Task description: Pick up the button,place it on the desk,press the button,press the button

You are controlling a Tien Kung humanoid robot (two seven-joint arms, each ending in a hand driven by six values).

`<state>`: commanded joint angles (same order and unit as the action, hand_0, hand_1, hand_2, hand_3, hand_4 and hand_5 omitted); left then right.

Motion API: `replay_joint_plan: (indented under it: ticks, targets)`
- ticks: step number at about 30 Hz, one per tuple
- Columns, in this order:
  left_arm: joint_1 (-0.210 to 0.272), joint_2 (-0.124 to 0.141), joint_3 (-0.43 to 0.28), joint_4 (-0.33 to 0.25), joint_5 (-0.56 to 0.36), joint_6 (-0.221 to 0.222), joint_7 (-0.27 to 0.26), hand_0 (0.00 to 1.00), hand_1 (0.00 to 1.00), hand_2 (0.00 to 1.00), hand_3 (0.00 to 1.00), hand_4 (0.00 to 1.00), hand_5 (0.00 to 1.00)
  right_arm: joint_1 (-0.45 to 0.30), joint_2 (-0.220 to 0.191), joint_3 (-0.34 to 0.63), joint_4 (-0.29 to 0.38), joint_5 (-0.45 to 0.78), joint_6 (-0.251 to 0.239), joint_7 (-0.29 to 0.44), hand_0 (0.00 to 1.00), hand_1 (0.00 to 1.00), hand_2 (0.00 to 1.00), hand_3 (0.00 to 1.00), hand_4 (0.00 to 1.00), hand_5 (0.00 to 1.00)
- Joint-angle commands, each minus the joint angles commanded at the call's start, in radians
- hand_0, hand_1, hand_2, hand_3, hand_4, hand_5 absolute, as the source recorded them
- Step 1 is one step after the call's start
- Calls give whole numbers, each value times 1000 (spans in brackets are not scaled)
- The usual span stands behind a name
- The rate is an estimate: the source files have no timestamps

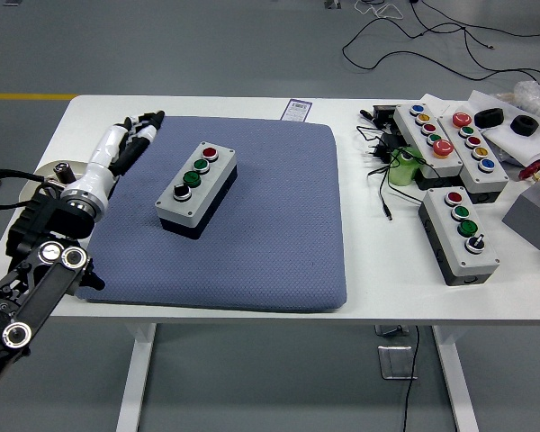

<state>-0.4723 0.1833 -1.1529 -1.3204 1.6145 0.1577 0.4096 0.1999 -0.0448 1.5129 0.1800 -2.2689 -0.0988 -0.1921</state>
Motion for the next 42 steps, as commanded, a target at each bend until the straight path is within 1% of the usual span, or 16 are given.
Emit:
replay_joint_plan:
  ticks: [3, 4, 10, 14, 16, 18, 24, 27, 30, 33, 34, 35, 37, 39, 40, 42]
  targets:
    - [-28, -25, 42, 35, 118, -56, 67, 998, 998, 998, 998, 998, 869, -1, 0, 1, 0, 0, 1, 0, 673, 658, 674, 624, 310, 173]
    - [-38, -35, 55, 51, 164, -69, 88, 998, 998, 998, 998, 998, 823, -2, 0, 0, 0, 0, 1, 0, 673, 658, 674, 624, 310, 173]
    - [-76, -79, 93, 109, 417, -94, 176, 998, 998, 998, 998, 998, 832, -6, 0, -4, 0, 0, 1, 0, 673, 658, 674, 624, 310, 173]
    - [-92, -96, 124, 137, 586, -131, 214, 998, 998, 998, 998, 998, 832, -10, -1, -5, 0, 0, 2, 0, 673, 658, 674, 624, 310, 173]
    - [-96, -105, 136, 148, 654, -139, 228, 998, 998, 998, 998, 998, 820, -11, -1, -6, 0, 0, 3, 0, 673, 658, 674, 624, 310, 173]
    - [-101, -115, 147, 162, 654, -145, 236, 998, 998, 998, 998, 998, 820, -12, -1, -5, 0, 0, 3, -1, 673, 658, 674, 624, 310, 173]
    - [-128, -146, 162, 223, 654, -199, 236, 998, 998, 998, 998, 998, 808, -12, -1, -15, 0, 0, 2, -1, 673, 658, 674, 624, 310, 173]
    - [-140, -158, 163, 243, 654, -215, 236, 998, 998, 998, 998, 998, 808, -10, -2, -17, 0, 0, 2, -2, 673, 658, 674, 624, 310, 173]
    - [-153, -169, 170, 263, 654, -219, 236, 995, 998, 998, 998, 998, 802, -9, -3, -21, 0, 0, 2, -2, 673, 658, 674, 624, 310, 173]
    - [-168, -183, 180, 293, 654, -211, 236, 995, 998, 998, 998, 998, 802, -10, -3, -24, 0, 0, 2, -2, 673, 658, 674, 624, 310, 173]
    - [-175, -183, 185, 306, 654, -207, 236, 889, 998, 998, 998, 998, 743, -12, -3, -23, 0, 0, 2, -2, 673, 658, 674, 624, 310, 173]
    - [-178, -183, 186, 312, 654, -206, 236, 889, 998, 998, 998, 998, 743, -12, -3, -23, 0, 0, 2, -2, 673, 658, 674, 624, 310, 173]
    - [-188, -183, 190, 332, 654, -237, 236, 889, 998, 998, 998, 998, 743, -13, -3, -22, 0, 0, 2, -1, 673, 658, 674, 624, 310, 173]
    - [-198, -183, 193, 356, 654, -288, 236, 889, 998, 998, 998, 998, 743, -13, -2, -22, 0, 0, 3, 0, 673, 658, 674, 624, 310, 173]
    - [-201, -183, 194, 364, 654, -311, 236, 784, 969, 998, 998, 998, 399, -13, -2, -22, 0, 0, 3, 0, 673, 658, 674, 624, 310, 173]
    - [-205, -183, 195, 379, 654, -330, 236, 784, 969, 998, 998, 998, 399, -13, -3, -26, 0, 0, 2, -1, 673, 658, 674, 624, 310, 173]
